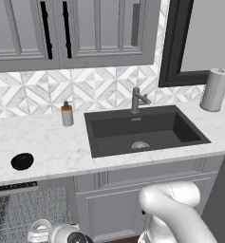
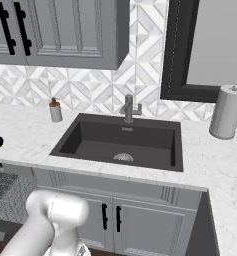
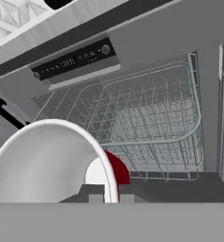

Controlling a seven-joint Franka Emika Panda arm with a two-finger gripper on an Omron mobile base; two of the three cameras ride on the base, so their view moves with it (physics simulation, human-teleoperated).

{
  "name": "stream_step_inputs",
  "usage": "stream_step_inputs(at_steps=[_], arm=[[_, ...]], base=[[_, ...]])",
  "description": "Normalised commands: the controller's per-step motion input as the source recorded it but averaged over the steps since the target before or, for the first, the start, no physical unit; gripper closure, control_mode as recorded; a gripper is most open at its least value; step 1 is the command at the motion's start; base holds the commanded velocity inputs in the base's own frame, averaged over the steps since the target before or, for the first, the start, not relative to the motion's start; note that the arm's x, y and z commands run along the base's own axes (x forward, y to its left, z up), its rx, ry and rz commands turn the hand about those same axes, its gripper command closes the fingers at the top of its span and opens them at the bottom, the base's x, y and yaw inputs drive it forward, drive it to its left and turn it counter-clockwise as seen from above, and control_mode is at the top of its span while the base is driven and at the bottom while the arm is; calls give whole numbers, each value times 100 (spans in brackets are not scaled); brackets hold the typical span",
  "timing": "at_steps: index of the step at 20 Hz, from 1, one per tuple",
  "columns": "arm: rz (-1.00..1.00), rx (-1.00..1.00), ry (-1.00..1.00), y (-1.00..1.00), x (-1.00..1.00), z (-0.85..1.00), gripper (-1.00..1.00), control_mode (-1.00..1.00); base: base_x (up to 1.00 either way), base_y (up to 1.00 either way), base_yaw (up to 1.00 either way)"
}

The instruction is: Pick up the cup and bowl from the counter, place them in the dishwasher, and close the dishwasher door.

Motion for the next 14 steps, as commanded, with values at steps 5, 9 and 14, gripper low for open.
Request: stream_step_inputs(at_steps=[5,9,14], arm=[[0,0,-1,0,13,-5,100,-100],[0,0,-3,0,0,2,100,-100],[0,0,-14,0,0,0,100,-100]], base=[[0,0,0],[0,0,0],[0,0,0]])
